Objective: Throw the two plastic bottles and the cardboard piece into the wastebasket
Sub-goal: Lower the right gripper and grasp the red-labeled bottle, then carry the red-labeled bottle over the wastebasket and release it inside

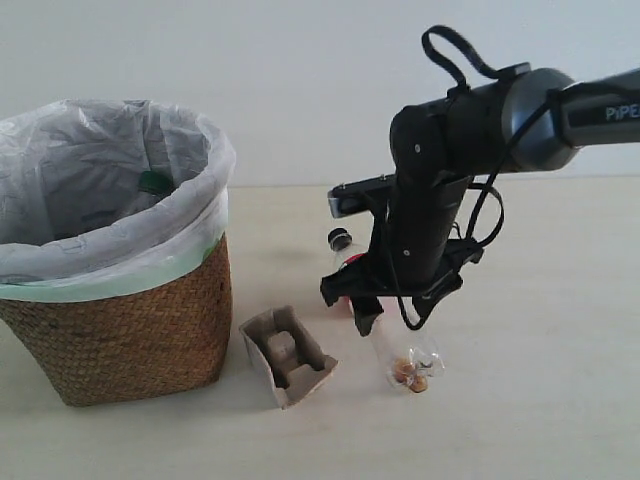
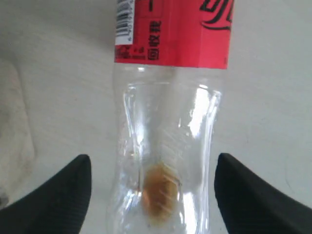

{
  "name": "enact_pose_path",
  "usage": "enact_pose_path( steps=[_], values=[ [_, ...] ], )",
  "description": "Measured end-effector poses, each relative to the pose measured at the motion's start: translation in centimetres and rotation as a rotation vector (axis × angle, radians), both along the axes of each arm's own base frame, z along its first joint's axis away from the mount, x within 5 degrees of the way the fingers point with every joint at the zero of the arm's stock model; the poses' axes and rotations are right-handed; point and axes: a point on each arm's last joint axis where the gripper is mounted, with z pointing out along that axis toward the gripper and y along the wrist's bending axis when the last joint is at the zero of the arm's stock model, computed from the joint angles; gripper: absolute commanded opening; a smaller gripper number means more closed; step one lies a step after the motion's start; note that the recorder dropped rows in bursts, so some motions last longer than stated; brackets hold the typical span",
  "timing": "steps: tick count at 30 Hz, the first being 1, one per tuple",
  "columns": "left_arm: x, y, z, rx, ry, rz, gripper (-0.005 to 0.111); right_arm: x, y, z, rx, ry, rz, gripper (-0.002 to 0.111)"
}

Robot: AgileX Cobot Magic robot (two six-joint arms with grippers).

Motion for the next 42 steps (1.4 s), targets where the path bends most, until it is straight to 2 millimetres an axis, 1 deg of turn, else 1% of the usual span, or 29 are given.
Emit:
enact_pose_path(
  steps=[2,6,8,9,10,11,13,15,17,19,20,22,25,27,30,34,36,38,42],
  values=[
    [0.0,0.0,0.0,0.0,0.0,0.0,0.004,0.2,0.1,-1.4,-0.01,0.015,0.002,0.062],
    [0.0,0.0,0.0,0.0,0.0,0.0,0.004,0.5,0.3,-3.0,-0.017,0.026,0.002,0.061],
    [0.0,0.0,0.0,0.0,0.0,0.0,0.004,0.6,0.2,-3.7,-0.036,0.031,0.012,0.04],
    [0.0,0.0,0.0,0.0,0.0,0.0,0.004,0.6,0.2,-3.7,-0.037,0.032,0.012,0.016],
    [0.0,0.0,0.0,0.0,0.0,0.0,0.004,0.6,0.2,-3.7,-0.046,0.03,0.02,0.006],
    [0.0,0.0,0.0,0.0,0.0,0.0,0.004,0.6,0.1,-3.6,-0.048,0.025,0.022,0.0],
    [0.0,0.0,0.0,0.0,0.0,0.0,0.004,0.6,0.1,-3.2,-0.052,0.016,0.027,0.001],
    [0.0,0.0,0.0,0.0,0.0,0.0,0.004,0.6,0.0,-2.4,-0.043,-0.002,0.028,0.001],
    [0.0,0.0,0.0,0.0,0.0,0.0,0.004,0.5,0.0,-1.2,-0.03,-0.026,0.028,0.001],
    [0.0,0.0,0.0,0.0,0.0,0.0,0.004,0.4,-0.1,0.4,-0.012,-0.062,0.026,0.001],
    [0.0,0.0,0.0,0.0,0.0,0.0,0.004,0.3,-0.5,2.1,0.002,-0.1,0.007,0.001],
    [0.0,0.0,0.0,0.0,0.0,0.0,0.004,0.3,-1.5,4.1,0.017,-0.144,-0.037,0.001],
    [0.0,0.0,0.0,0.0,0.0,0.0,0.004,0.2,-3.6,6.1,0.046,-0.215,-0.105,0.001],
    [0.0,0.0,0.0,0.0,0.0,0.0,0.004,-0.4,-5.0,6.9,0.065,-0.261,-0.132,0.001],
    [0.0,0.0,0.0,0.0,0.0,0.0,0.004,-1.3,-7.1,7.4,0.101,-0.322,-0.177,0.001],
    [0.0,0.0,0.0,0.0,0.0,0.0,0.004,-2.6,-9.6,6.6,0.143,-0.397,-0.226,0.001],
    [0.0,0.0,0.0,0.0,0.0,0.0,0.004,-3.4,-10.3,6.0,0.164,-0.429,-0.232,0.001],
    [0.0,0.0,0.0,0.0,0.0,0.0,0.004,-3.9,-10.8,5.6,0.178,-0.453,-0.242,0.001],
    [0.0,0.0,0.0,0.0,0.0,0.0,0.004,-4.0,-11.9,6.0,0.185,-0.475,-0.274,0.001]
  ],
)
